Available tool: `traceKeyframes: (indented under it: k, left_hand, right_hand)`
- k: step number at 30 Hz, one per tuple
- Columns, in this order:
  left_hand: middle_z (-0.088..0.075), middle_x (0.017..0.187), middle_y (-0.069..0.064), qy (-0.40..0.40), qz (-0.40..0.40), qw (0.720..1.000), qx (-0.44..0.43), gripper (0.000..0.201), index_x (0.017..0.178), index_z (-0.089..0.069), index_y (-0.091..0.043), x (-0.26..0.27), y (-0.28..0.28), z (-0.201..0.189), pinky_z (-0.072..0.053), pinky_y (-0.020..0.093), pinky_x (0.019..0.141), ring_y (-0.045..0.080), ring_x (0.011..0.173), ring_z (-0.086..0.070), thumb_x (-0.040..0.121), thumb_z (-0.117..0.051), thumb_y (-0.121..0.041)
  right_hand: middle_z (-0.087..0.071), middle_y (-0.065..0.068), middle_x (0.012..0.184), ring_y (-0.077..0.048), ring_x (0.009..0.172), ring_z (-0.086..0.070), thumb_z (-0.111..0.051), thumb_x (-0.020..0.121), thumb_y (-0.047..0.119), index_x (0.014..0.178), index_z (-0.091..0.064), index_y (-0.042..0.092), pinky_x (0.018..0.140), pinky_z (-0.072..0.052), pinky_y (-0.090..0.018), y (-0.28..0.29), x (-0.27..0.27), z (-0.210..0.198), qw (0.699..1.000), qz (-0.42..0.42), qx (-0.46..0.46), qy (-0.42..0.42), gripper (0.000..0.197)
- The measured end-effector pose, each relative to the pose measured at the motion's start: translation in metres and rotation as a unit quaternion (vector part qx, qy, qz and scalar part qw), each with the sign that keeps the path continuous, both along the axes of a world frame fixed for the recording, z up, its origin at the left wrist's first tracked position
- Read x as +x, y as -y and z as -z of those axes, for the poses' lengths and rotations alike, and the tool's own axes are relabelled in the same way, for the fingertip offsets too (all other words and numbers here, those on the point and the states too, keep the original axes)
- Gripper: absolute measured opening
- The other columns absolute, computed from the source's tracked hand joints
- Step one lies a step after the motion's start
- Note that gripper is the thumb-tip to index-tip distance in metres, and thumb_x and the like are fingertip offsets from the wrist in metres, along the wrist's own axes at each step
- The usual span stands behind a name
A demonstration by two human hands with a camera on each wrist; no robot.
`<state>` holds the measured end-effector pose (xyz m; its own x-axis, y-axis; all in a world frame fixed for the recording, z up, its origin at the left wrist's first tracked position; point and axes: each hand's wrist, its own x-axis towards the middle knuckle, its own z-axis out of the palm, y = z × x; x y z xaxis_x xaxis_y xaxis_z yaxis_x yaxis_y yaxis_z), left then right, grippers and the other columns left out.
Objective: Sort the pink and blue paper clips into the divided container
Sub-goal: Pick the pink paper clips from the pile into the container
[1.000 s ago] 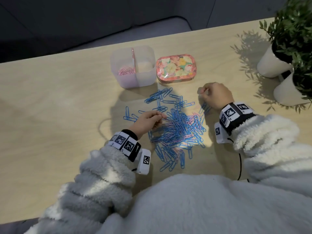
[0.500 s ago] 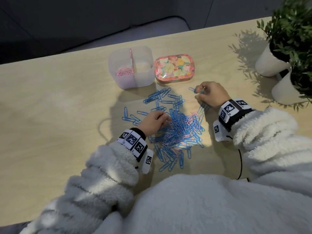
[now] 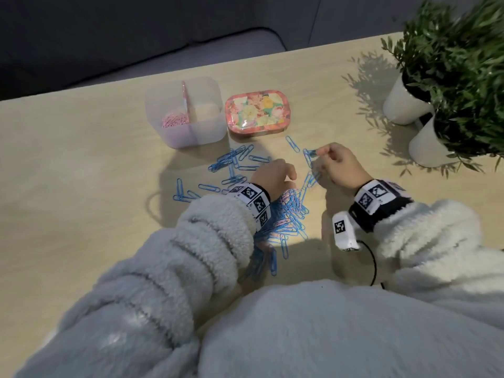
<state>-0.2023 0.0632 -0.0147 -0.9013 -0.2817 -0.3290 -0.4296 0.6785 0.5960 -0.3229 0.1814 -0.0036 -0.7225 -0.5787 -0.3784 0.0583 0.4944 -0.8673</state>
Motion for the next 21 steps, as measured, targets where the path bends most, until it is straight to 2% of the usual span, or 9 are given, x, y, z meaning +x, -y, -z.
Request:
traceKeyframes:
  k: [2,4,7,10,12,15,18,20,21]
  left_hand:
    - [-0.046,0.09,0.001,0.005,0.02,1.0,-0.02,0.017,0.098,-0.061,-0.014,-0.002,-0.004,0.001,-0.036,0.03,0.078,0.023,0.094,-0.053,0.086,-0.061,-0.026]
    - [-0.051,0.096,0.006,0.008,0.052,0.998,-0.044,0.011,0.092,-0.062,-0.012,-0.003,-0.007,0.001,-0.042,0.036,0.08,0.025,0.098,-0.056,0.088,-0.058,-0.022]
    - [-0.054,0.108,0.014,0.022,0.086,0.994,-0.059,0.016,0.096,-0.062,-0.003,-0.001,-0.008,0.003,-0.044,0.039,0.087,0.029,0.104,-0.053,0.09,-0.052,-0.015]
    - [-0.056,0.11,0.018,0.014,0.061,0.997,-0.038,0.015,0.098,-0.058,0.001,0.004,-0.002,0.003,-0.04,0.034,0.086,0.031,0.102,-0.055,0.091,-0.049,-0.008]
    - [-0.062,0.107,0.017,-0.003,0.0,1.0,0.003,0.015,0.099,-0.057,-0.001,0.006,0.007,-0.001,-0.041,0.032,0.082,0.03,0.099,-0.057,0.092,-0.046,-0.009]
    - [-0.063,0.106,0.014,-0.043,-0.088,0.992,0.079,0.019,0.107,-0.057,-0.003,0.005,0.026,-0.006,-0.041,0.025,0.078,0.024,0.093,-0.057,0.092,-0.046,-0.009]
    - [-0.06,0.099,0.011,-0.032,-0.105,0.986,0.127,0.025,0.11,-0.06,0.001,-0.002,0.036,-0.01,-0.038,0.017,0.062,0.015,0.083,-0.051,0.093,-0.042,-0.004]
    - [-0.056,0.087,0.008,-0.014,-0.118,0.983,0.137,0.025,0.104,-0.062,0.002,-0.005,0.038,-0.01,-0.036,0.015,0.051,0.013,0.065,-0.048,0.093,-0.041,-0.006]
    - [-0.055,0.081,0.007,-0.01,-0.124,0.983,0.132,0.023,0.099,-0.062,0.0,-0.007,0.038,-0.009,-0.035,0.017,0.051,0.013,0.061,-0.046,0.094,-0.041,-0.008]
  right_hand:
    - [-0.036,-0.008,0.055,-0.017,0.037,-0.034,-0.031,0.087,-0.002,0.07,-0.053,0.007,0.035,-0.02,-0.012,-0.013,-0.003,0.004,0.993,0.063,0.011,0.103,0.029]
    - [-0.04,-0.008,0.048,-0.018,0.041,-0.033,-0.036,0.083,0.0,0.061,-0.053,0.005,0.035,-0.018,-0.011,-0.024,-0.004,0.012,0.987,0.074,0.023,0.141,0.028]
    - [-0.049,0.007,0.04,-0.002,0.035,-0.039,-0.059,0.082,0.004,0.061,-0.058,0.016,0.043,-0.029,-0.016,-0.036,-0.005,0.027,0.997,-0.03,0.065,-0.021,0.024]
    - [-0.041,0.004,0.047,-0.003,0.039,-0.038,-0.074,0.074,0.011,0.076,-0.061,0.016,0.052,-0.029,-0.025,-0.039,-0.003,0.03,0.976,-0.135,0.109,-0.13,0.014]
    - [-0.038,0.005,0.047,-0.005,0.041,-0.039,-0.075,0.074,0.012,0.082,-0.062,0.015,0.054,-0.029,-0.027,-0.038,-0.001,0.031,0.969,-0.16,0.104,-0.159,0.016]
    - [-0.046,0.005,0.051,-0.011,0.052,-0.045,-0.07,0.078,0.019,0.072,-0.059,0.023,0.06,-0.036,-0.031,-0.035,0.001,0.026,0.936,-0.224,0.153,-0.224,0.013]
    - [-0.057,0.004,0.061,-0.023,0.066,-0.052,-0.064,0.082,0.023,0.073,-0.053,0.023,0.068,-0.043,-0.035,-0.035,0.002,0.022,0.919,-0.26,0.179,-0.236,0.014]
    - [-0.053,0.008,0.06,-0.023,0.067,-0.048,-0.062,0.084,0.021,0.083,-0.055,0.021,0.069,-0.043,-0.035,-0.036,0.003,0.022,0.917,-0.261,0.177,-0.244,0.008]
    - [-0.05,0.009,0.06,-0.023,0.068,-0.047,-0.062,0.084,0.02,0.086,-0.055,0.02,0.069,-0.042,-0.035,-0.036,0.003,0.02,0.914,-0.263,0.18,-0.249,0.008]
